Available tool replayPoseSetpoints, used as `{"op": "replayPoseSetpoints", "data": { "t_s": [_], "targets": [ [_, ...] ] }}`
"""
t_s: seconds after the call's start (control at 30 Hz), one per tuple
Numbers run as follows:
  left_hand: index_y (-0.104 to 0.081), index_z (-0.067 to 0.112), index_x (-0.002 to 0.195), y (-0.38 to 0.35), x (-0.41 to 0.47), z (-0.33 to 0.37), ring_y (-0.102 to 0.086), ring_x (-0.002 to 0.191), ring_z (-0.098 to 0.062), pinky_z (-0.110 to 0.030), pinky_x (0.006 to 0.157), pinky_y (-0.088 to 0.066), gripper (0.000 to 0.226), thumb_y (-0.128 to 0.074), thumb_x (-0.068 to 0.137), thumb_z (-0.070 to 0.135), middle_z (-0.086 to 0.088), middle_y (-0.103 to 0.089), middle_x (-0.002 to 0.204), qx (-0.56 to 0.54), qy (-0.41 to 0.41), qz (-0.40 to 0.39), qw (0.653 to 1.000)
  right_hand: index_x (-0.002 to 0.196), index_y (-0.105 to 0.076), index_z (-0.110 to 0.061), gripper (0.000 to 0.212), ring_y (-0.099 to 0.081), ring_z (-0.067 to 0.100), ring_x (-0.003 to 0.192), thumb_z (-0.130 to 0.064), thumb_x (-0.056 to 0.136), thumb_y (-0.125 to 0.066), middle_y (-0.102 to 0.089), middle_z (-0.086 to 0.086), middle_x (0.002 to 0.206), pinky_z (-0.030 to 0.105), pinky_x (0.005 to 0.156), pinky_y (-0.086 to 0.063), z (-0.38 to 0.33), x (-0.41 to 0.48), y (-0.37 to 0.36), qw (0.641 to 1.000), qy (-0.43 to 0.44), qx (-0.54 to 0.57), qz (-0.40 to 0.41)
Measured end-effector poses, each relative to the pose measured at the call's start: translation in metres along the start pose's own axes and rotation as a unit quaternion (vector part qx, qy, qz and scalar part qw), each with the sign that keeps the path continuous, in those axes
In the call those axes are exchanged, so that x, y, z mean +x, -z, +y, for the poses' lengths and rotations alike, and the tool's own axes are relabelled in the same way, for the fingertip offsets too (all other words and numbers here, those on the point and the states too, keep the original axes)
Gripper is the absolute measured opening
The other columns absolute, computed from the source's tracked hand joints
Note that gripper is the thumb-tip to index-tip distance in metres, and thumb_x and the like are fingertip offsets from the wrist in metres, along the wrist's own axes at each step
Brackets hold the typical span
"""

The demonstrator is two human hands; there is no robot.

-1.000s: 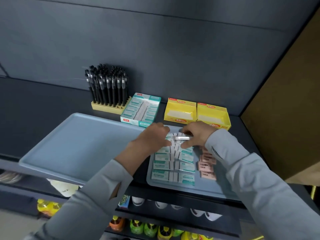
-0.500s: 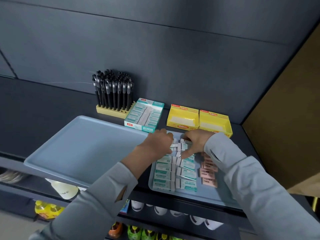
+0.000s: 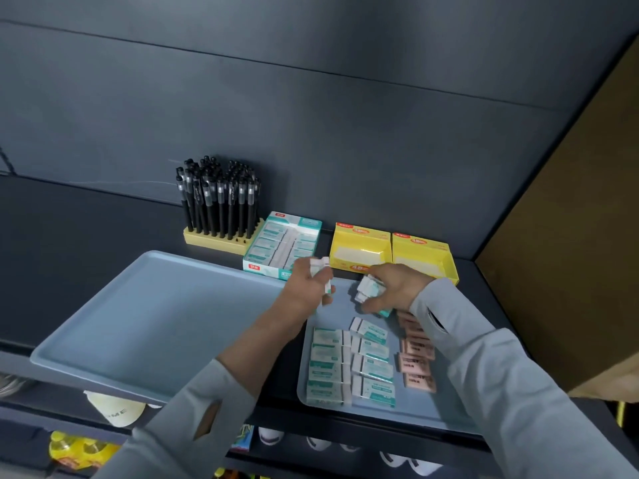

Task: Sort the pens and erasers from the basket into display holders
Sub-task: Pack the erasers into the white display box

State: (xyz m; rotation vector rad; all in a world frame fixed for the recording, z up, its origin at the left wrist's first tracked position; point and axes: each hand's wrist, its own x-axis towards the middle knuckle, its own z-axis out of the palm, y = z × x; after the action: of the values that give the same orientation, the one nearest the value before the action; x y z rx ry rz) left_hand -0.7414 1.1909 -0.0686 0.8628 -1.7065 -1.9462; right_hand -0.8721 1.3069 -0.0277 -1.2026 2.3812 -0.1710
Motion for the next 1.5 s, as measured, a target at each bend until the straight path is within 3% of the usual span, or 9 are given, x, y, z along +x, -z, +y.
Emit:
{"op": "replayPoseSetpoints", "data": {
  "t_s": [0.1, 0.2, 0.3, 0.4, 0.67, 0.93, 1.07, 1.23, 1.5],
  "targets": [
    [-0.049, 0.009, 0.101, 0.005, -0.005, 0.011, -0.059, 0.070, -0.019, -0.023, 0.047, -0.047, 0.015, -0.050, 0.098, 0.024, -0.011, -0.061, 0.091, -0.296, 0.231, -0.008, 0.927, 0.105, -0.060, -0.013, 0.037, -0.061, 0.021, 0.090, -0.035, 0.080, -0.076, -0.066, 0.003, 0.100, 0.032, 0.081, -0.048, -0.005, 0.003, 0.012, 0.989, 0.024, 0.120, 0.086],
    [-0.051, 0.009, 0.098, 0.006, -0.005, 0.010, -0.055, 0.057, -0.015, -0.020, 0.040, -0.045, 0.036, -0.057, 0.093, 0.044, -0.007, -0.055, 0.078, -0.407, 0.280, -0.047, 0.868, 0.099, -0.064, -0.007, 0.028, -0.061, 0.015, 0.079, -0.027, 0.082, -0.075, -0.069, 0.003, 0.091, 0.031, 0.075, -0.048, -0.028, 0.007, 0.016, 0.958, 0.077, 0.256, 0.107],
    [-0.055, 0.013, 0.094, -0.005, 0.002, 0.014, -0.046, 0.048, -0.011, -0.018, 0.035, -0.035, 0.040, -0.053, 0.092, 0.053, -0.004, -0.053, 0.069, -0.358, 0.225, -0.013, 0.906, 0.093, -0.064, -0.014, 0.018, -0.059, 0.012, 0.077, -0.027, 0.084, -0.073, -0.065, -0.006, 0.085, 0.026, 0.068, -0.045, -0.052, 0.020, 0.003, 0.969, 0.106, 0.186, 0.126],
    [-0.057, 0.017, 0.101, -0.011, 0.010, 0.019, -0.059, 0.066, -0.015, -0.019, 0.041, -0.043, 0.028, -0.054, 0.095, 0.044, -0.009, -0.064, 0.095, -0.368, 0.181, 0.054, 0.911, 0.106, -0.061, -0.017, 0.022, -0.059, 0.017, 0.093, -0.033, 0.092, -0.061, -0.065, -0.003, 0.103, 0.025, 0.070, -0.040, -0.062, 0.033, -0.006, 0.975, 0.093, 0.106, 0.172],
    [-0.066, 0.016, 0.096, 0.006, 0.017, 0.028, -0.067, 0.089, -0.019, -0.032, 0.080, -0.055, 0.016, -0.064, 0.091, 0.031, -0.005, -0.073, 0.088, -0.381, 0.154, -0.044, 0.911, 0.124, -0.061, -0.023, 0.034, -0.055, 0.012, 0.118, -0.040, 0.099, -0.047, -0.059, -0.001, 0.127, 0.032, 0.105, -0.041, -0.056, 0.046, 0.005, 0.944, 0.098, 0.274, 0.156],
    [-0.055, 0.018, 0.126, 0.026, 0.029, 0.029, -0.070, 0.088, -0.022, -0.030, 0.065, -0.058, 0.044, -0.071, 0.086, 0.030, -0.010, -0.070, 0.112, -0.320, 0.142, -0.020, 0.937, 0.112, -0.071, -0.024, 0.031, -0.063, 0.003, 0.080, -0.038, 0.100, -0.047, -0.072, -0.002, 0.101, 0.020, 0.075, -0.045, -0.065, 0.049, 0.022, 0.882, 0.064, 0.458, 0.093],
    [-0.059, 0.020, 0.124, 0.043, 0.035, 0.031, -0.073, 0.088, -0.022, -0.030, 0.065, -0.058, 0.051, -0.079, 0.078, 0.030, -0.008, -0.073, 0.107, -0.322, 0.153, -0.038, 0.933, 0.106, -0.071, -0.007, 0.031, -0.066, 0.024, 0.097, -0.029, 0.099, -0.051, -0.070, 0.017, 0.110, 0.037, 0.093, -0.048, -0.072, 0.057, 0.020, 0.854, 0.089, 0.512, 0.037],
    [-0.062, 0.012, 0.115, 0.059, 0.040, 0.033, -0.071, 0.086, -0.026, -0.033, 0.063, -0.059, 0.035, -0.074, 0.082, 0.020, -0.012, -0.073, 0.102, -0.358, 0.188, -0.020, 0.914, 0.112, -0.069, 0.000, 0.030, -0.066, 0.022, 0.091, -0.023, 0.095, -0.058, -0.070, 0.020, 0.107, 0.030, 0.083, -0.053, -0.081, 0.066, 0.021, 0.871, 0.108, 0.476, 0.052],
    [-0.062, 0.009, 0.124, 0.078, 0.049, 0.039, -0.064, 0.110, -0.026, -0.038, 0.073, -0.060, 0.047, -0.064, 0.089, 0.041, -0.014, -0.066, 0.122, -0.445, 0.199, -0.049, 0.872, 0.110, -0.070, -0.004, 0.035, -0.069, 0.017, 0.088, -0.032, 0.097, -0.054, -0.071, 0.010, 0.092, 0.033, 0.083, -0.058, -0.097, 0.079, 0.030, 0.823, 0.115, 0.555, 0.043]
  ]
}}
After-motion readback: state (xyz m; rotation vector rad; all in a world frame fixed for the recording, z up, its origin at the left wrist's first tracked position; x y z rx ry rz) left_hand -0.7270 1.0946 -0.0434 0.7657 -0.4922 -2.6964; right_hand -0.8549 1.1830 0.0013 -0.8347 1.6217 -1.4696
